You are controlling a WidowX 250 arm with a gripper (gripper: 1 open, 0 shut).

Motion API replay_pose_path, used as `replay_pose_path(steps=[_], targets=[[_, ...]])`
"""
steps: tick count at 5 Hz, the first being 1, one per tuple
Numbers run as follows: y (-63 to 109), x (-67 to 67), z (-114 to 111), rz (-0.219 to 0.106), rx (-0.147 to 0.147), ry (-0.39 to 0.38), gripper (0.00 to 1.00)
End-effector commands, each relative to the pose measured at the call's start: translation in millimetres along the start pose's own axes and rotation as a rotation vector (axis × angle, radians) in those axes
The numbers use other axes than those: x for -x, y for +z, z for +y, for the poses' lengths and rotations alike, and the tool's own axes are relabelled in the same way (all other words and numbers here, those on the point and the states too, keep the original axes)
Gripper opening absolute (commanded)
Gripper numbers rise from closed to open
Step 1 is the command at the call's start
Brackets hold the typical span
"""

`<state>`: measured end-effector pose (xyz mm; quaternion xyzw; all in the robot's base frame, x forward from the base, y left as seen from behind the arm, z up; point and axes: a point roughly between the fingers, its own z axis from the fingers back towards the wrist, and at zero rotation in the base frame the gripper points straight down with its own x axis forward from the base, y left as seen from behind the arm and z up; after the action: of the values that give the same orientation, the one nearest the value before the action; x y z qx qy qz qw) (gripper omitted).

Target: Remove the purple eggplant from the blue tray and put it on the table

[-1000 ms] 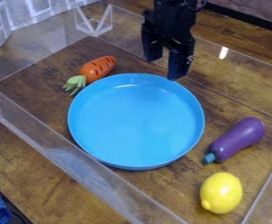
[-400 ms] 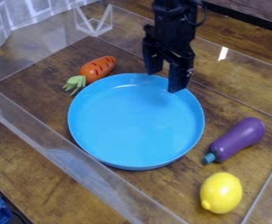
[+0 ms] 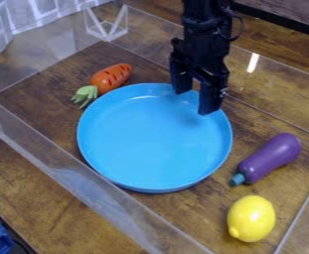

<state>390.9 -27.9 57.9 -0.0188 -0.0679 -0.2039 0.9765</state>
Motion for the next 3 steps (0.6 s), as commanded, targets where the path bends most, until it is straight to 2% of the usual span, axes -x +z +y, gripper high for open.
replay_pose_path(steps=[1, 3], targets=[[10.3, -12.6, -11.6, -0.046, -0.002, -0.029, 1.0], [6.9, -21.2, -28.9, -0.064, 0.005, -0.058, 1.0]])
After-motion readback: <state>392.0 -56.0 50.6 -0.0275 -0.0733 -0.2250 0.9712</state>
